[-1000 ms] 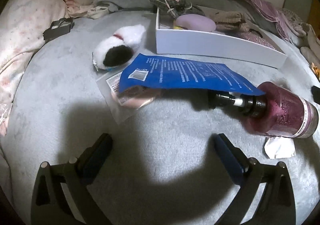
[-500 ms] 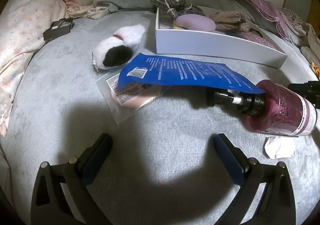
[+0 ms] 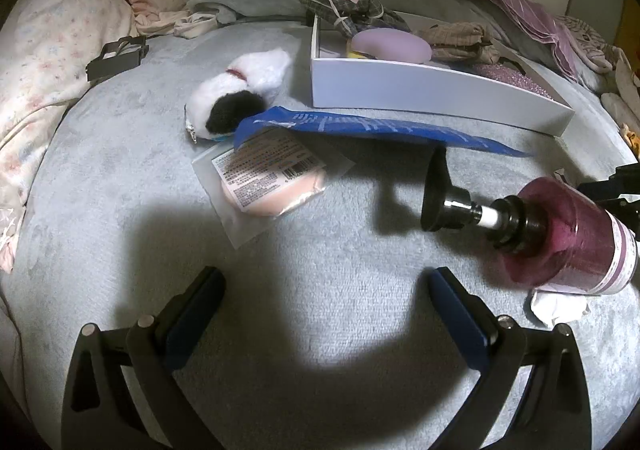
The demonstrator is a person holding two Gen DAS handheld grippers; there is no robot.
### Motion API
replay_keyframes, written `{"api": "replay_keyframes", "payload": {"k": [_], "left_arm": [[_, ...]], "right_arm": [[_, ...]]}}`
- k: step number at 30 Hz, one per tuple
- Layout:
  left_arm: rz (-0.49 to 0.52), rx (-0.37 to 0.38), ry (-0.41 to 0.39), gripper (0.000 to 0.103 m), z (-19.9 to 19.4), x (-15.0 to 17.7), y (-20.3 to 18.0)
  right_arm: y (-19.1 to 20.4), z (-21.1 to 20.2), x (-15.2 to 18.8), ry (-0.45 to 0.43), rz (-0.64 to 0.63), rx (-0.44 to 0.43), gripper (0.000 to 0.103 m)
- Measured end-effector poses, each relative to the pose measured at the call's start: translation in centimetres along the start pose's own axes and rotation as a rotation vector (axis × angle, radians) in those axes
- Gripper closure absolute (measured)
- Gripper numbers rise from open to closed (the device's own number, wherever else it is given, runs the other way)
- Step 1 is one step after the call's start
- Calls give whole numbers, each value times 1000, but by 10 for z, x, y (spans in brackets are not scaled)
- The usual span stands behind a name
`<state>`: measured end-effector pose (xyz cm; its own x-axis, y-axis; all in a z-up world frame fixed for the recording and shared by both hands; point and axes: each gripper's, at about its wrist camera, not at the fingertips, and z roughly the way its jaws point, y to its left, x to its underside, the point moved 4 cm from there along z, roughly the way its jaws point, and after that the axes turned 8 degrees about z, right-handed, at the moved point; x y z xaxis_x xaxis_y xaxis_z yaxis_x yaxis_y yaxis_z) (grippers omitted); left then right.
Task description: Organize soft objects
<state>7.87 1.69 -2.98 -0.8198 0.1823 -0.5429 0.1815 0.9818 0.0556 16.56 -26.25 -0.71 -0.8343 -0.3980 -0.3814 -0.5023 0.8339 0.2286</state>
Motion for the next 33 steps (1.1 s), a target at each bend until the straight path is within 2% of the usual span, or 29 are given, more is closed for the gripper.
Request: {"api": "replay_keyframes", "payload": {"k": [3,5,6,9,15,19,23,26,30,33], "left_arm": [[0,0,0,0,0,0,0],[0,0,0,0,0,0,0],[0,0,0,0,0,0,0],[1,-1,0,0,0,1,0],[5,-8,2,0,0,-1,0],[1,-18,2,0,-1,-1,0],[20,56,-4,0,-8,4,0],[50,134,-38,1,-24,12,-7],[132,203,-112,1,-50,16,-29],[232,256,-115,0,-59,14,-56]], "right_arm": [[2,0,-1,-3,23,25,81],[5,-1,0,-16,40,31,85],[7,-1,1,-22,53,26,91],[7,-4,2,-65,93,23,96],[2,-35,2,-194,189,-19,97],[11,-51,2,-237,215,-33,97],[22,-60,10,-240,224,-15,97],[28,-73,24,-266,249,-55,97],[41,-74,38,-291,259,-49,97],[45,-74,46,-303,265,-43,97]]}}
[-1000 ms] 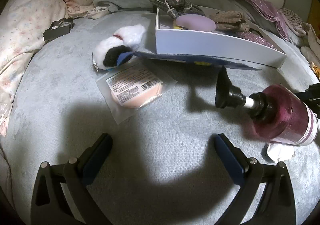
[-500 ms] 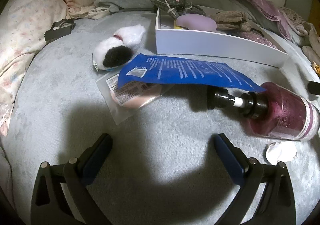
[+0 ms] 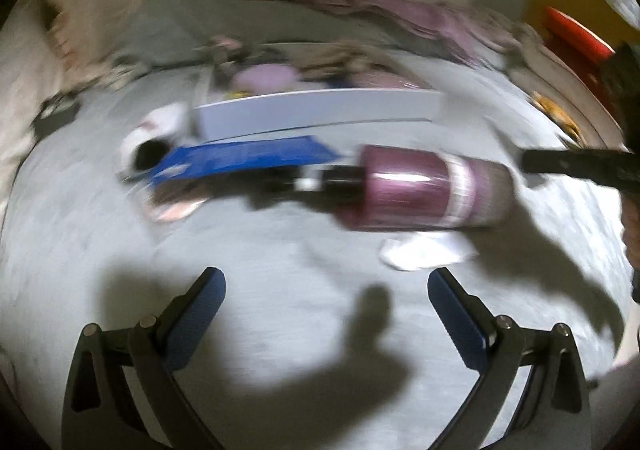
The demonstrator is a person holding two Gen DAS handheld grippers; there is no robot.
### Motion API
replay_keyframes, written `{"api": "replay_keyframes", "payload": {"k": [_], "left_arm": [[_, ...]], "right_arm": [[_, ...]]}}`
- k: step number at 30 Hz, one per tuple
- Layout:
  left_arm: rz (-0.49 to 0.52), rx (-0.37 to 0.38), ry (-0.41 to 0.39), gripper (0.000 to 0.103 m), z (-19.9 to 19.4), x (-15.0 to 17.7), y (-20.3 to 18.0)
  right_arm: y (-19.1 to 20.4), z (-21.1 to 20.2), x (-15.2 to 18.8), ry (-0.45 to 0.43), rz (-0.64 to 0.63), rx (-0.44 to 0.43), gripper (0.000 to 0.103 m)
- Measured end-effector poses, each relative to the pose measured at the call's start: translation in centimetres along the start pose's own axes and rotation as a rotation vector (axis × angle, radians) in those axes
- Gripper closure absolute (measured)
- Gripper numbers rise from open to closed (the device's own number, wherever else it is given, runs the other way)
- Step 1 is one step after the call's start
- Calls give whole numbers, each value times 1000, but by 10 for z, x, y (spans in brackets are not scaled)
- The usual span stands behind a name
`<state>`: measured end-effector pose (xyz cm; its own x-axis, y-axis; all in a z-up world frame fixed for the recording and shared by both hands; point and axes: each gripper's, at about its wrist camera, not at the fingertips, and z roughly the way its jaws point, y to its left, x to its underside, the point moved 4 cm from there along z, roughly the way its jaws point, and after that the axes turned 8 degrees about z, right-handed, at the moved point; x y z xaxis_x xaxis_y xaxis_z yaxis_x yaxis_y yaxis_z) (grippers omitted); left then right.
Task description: Organize soft objects
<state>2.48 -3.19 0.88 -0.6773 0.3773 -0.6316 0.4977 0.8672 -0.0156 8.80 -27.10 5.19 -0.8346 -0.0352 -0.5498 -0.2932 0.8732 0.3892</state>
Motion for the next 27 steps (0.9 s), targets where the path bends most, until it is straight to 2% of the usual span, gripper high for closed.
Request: {"api": "replay_keyframes", "payload": {"k": [3,5,6,8,9,13,15,17,18,20,22,27], "left_arm": [[44,30,12,1,6,-7,-16],[37,66,22,5,13,-14,-22],[24,94,34,8,17,-16,-25],[-9,157,73,25,27,-18,-28],[-26,179,96,26,33,-18,-29],[-61,180,102,30,38,-19,-30],[-62,138,119,44,38,-19,-30],[-35,78,140,69,39,-17,-30],[-25,60,147,73,38,-16,-30],[-36,74,155,87,33,-14,-28],[-48,82,164,96,28,-10,-26],[-78,111,139,101,17,-8,-23]], "right_arm": [[-3,-1,3,-26,11,28,97],[-6,-4,3,-58,8,55,97],[-7,-5,4,-66,9,62,97],[-9,-9,4,-84,15,66,97],[-10,-12,3,-90,19,66,97],[-17,-20,1,-111,20,95,97],[-21,-22,1,-110,22,106,97],[-25,-21,2,-103,36,109,97],[-27,-20,3,-102,45,111,97],[-30,-20,4,-102,66,104,97],[-32,-19,5,-103,85,91,97],[-33,-18,7,-100,97,88,97]]}}
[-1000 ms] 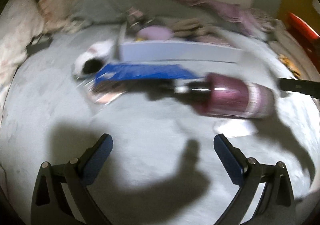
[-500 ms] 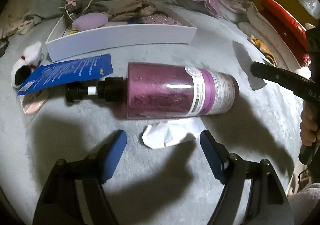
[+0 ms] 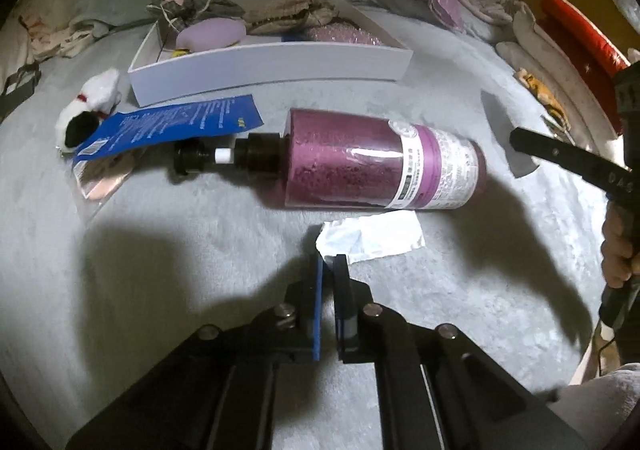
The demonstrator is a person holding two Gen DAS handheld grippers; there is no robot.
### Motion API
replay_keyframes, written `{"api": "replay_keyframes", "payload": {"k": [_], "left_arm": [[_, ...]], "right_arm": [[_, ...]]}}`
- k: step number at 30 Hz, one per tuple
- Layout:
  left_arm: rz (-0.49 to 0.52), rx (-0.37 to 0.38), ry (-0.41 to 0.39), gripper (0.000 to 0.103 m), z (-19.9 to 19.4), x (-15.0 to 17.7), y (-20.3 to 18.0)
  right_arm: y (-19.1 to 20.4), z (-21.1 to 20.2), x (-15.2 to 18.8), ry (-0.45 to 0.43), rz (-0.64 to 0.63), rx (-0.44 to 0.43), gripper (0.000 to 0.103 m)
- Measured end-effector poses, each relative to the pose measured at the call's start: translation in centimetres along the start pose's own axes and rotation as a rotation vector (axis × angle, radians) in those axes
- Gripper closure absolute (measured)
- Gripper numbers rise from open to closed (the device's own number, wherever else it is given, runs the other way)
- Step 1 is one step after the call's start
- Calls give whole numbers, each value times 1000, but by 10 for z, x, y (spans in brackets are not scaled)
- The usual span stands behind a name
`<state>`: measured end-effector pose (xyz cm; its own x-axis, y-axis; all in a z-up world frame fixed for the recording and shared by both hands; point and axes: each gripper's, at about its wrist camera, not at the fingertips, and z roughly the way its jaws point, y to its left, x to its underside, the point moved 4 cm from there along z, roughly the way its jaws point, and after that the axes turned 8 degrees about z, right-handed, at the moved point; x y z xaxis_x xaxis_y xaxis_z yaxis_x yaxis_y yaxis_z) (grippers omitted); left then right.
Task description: Organize soft objects
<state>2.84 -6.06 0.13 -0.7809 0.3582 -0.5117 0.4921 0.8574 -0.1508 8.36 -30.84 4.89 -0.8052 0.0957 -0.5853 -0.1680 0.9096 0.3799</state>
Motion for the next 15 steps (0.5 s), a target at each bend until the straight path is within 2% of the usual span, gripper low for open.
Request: {"api": "replay_keyframes", "payload": {"k": [15], "left_arm": [[4,16,-160,103,-66,-24,1]], "right_arm": [[19,-14,-12,-40,14,-56,97]]}}
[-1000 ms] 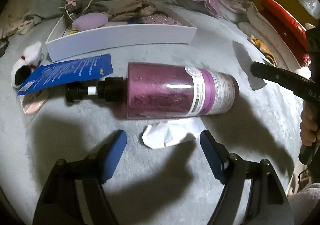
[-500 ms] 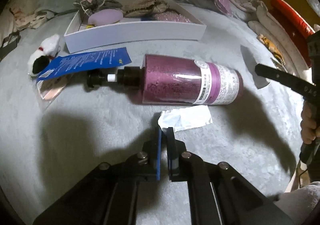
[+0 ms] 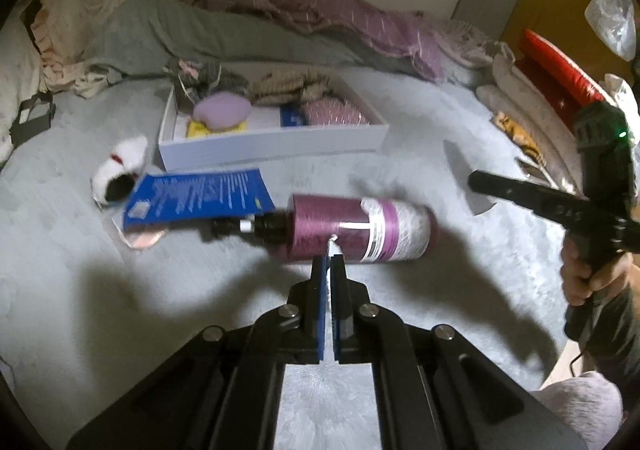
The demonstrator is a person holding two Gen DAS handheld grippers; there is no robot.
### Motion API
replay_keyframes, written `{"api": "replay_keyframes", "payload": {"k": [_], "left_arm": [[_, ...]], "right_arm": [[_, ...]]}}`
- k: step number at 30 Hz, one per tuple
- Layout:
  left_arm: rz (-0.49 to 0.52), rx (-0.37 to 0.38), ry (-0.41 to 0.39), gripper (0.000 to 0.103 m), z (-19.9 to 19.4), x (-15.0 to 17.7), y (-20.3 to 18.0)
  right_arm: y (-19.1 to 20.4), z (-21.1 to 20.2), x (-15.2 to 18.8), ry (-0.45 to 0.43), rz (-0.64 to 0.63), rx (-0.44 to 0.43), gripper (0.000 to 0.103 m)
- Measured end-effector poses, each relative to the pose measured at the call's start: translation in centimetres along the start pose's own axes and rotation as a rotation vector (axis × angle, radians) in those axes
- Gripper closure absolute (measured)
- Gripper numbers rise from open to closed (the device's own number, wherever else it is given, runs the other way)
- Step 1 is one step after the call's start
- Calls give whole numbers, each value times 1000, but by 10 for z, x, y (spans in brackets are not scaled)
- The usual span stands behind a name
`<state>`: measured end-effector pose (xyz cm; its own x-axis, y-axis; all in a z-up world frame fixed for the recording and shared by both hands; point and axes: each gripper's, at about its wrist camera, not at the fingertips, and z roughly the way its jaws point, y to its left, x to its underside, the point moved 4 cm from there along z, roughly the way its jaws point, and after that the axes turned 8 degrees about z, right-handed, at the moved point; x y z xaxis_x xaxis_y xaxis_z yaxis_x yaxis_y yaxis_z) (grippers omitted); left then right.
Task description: Organize soft objects
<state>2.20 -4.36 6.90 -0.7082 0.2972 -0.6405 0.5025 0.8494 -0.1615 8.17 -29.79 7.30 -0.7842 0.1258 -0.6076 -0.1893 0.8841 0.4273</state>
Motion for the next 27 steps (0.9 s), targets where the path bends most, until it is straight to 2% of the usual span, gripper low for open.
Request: {"api": "replay_keyframes", "payload": {"k": [7,14,18,21,27], "left_arm": [[22,2,-75,103,-30,-31,3],[29,10,-147,103,-30,-80,11],[27,14,-172,103,-12,-113,22],[0,10,-168,103,16,-133,36],[-81,42,-156,103,67,-144,62]], "right_arm": [[19,8,-11,-6,2,-43,97],[37,20,-28,-7,-16,-60,97],[42,35,-44,-9,-12,-54,97],[41,49,-59,-16,10,-49,97],[31,72,-82,-36,38,-19,97]]}}
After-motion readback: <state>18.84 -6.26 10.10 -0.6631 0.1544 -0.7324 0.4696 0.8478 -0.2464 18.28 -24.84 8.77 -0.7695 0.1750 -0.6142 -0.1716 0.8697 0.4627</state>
